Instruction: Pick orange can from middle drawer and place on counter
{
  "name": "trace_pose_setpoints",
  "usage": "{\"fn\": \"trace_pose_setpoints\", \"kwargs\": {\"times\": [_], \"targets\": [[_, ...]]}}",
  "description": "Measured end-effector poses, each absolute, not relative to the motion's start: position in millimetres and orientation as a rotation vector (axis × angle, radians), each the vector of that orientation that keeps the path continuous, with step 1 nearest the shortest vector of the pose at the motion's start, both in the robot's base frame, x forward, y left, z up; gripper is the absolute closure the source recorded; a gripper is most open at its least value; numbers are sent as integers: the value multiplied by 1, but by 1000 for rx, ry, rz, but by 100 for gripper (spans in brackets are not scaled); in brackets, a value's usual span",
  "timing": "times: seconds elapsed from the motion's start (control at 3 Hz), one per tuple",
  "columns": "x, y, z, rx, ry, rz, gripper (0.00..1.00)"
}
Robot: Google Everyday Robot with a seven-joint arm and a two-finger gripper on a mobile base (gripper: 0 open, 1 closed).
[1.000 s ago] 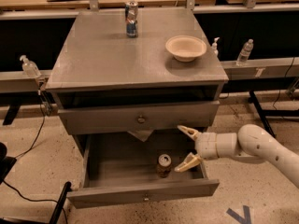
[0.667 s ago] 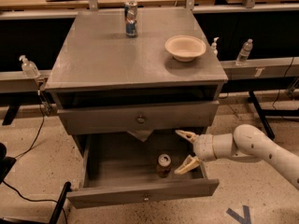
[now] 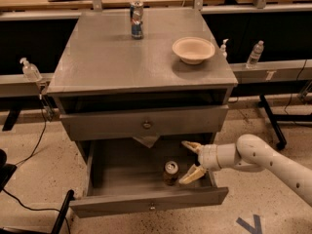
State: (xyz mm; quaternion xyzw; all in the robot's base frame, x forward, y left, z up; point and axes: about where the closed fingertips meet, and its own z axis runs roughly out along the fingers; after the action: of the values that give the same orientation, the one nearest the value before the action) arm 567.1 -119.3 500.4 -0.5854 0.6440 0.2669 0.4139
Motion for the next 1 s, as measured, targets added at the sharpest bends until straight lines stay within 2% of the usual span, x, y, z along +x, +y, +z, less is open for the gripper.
{"fn": "trace_pose_setpoints", "kwargs": {"times": [0.33,1.0], "targets": [[569,-113,485,-1380,1650,713,12],[571,-83,450,-1302,1707,747,17]]}}
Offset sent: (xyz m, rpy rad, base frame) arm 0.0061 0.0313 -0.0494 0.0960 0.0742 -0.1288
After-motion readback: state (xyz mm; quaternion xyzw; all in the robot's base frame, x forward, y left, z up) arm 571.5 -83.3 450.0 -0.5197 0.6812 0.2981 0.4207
